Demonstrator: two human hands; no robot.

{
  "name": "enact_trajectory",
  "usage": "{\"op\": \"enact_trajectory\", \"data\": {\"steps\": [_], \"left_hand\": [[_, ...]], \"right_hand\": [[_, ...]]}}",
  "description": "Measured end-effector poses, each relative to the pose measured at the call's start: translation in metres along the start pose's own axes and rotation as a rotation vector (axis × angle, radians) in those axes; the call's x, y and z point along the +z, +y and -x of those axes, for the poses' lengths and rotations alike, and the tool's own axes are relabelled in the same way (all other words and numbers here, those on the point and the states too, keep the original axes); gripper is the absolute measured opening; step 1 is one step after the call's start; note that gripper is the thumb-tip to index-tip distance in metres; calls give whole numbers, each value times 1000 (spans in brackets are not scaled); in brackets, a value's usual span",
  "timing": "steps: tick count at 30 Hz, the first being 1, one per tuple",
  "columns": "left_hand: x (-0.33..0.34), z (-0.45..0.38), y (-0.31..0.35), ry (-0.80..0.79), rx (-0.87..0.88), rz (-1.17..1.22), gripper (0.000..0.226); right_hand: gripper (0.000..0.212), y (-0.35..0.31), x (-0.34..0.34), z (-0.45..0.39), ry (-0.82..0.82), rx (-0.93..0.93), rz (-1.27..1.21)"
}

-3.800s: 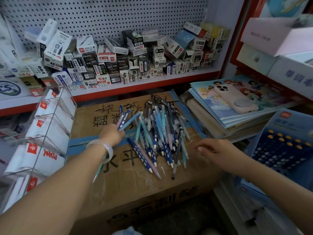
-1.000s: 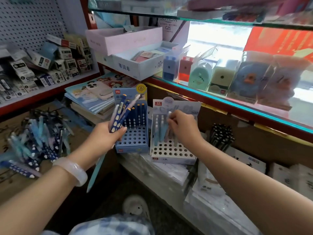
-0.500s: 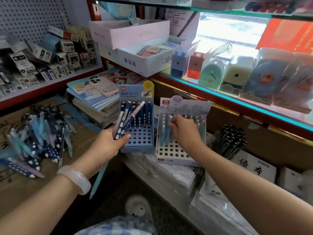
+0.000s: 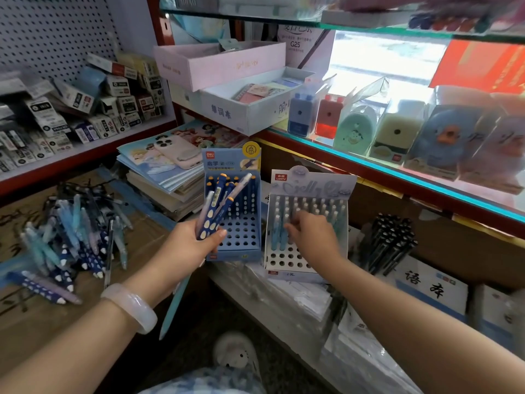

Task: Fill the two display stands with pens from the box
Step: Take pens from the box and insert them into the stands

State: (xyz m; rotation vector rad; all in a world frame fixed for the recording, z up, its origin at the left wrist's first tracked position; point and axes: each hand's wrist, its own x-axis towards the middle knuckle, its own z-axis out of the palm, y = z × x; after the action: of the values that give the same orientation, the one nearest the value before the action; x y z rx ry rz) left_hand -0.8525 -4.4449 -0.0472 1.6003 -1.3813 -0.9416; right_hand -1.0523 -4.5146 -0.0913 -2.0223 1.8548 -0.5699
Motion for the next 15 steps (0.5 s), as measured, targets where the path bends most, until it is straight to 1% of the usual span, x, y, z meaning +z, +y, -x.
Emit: {"op": "enact_trajectory", "data": {"steps": [2,3,4,5,6,7,9,12,15], "left_hand": [[1,0,0,-27,-1,9,19],[2,0,-1,-49,-4,3,16],[5,0,-1,-73,-5,-4,12],[8,0,0,-93,-1,-6,10],[12,1,1,-112,13,-1,11],[16,3,3,-129,27,9,13],[20,5,5,-143,39,31,13],[20,4,6,-145,53,42,11],[19,3,7,-185,72,11,11]], "right_hand": [[20,-8,-13,4,72,-31,-130],[20,-16,-21,6,75,-43,-262],[20,-25,-28,8,30,-36,-447],[22,-35,-35,9,-59,-10,-659],[23,-44,-40,10,-155,30,-847],[23,-50,-44,11,-220,59,-981],[20,-57,-51,11,-258,78,-1094],[16,-54,-58,10,-245,58,-1090],[20,-48,-69,7,-208,49,-1120]]}}
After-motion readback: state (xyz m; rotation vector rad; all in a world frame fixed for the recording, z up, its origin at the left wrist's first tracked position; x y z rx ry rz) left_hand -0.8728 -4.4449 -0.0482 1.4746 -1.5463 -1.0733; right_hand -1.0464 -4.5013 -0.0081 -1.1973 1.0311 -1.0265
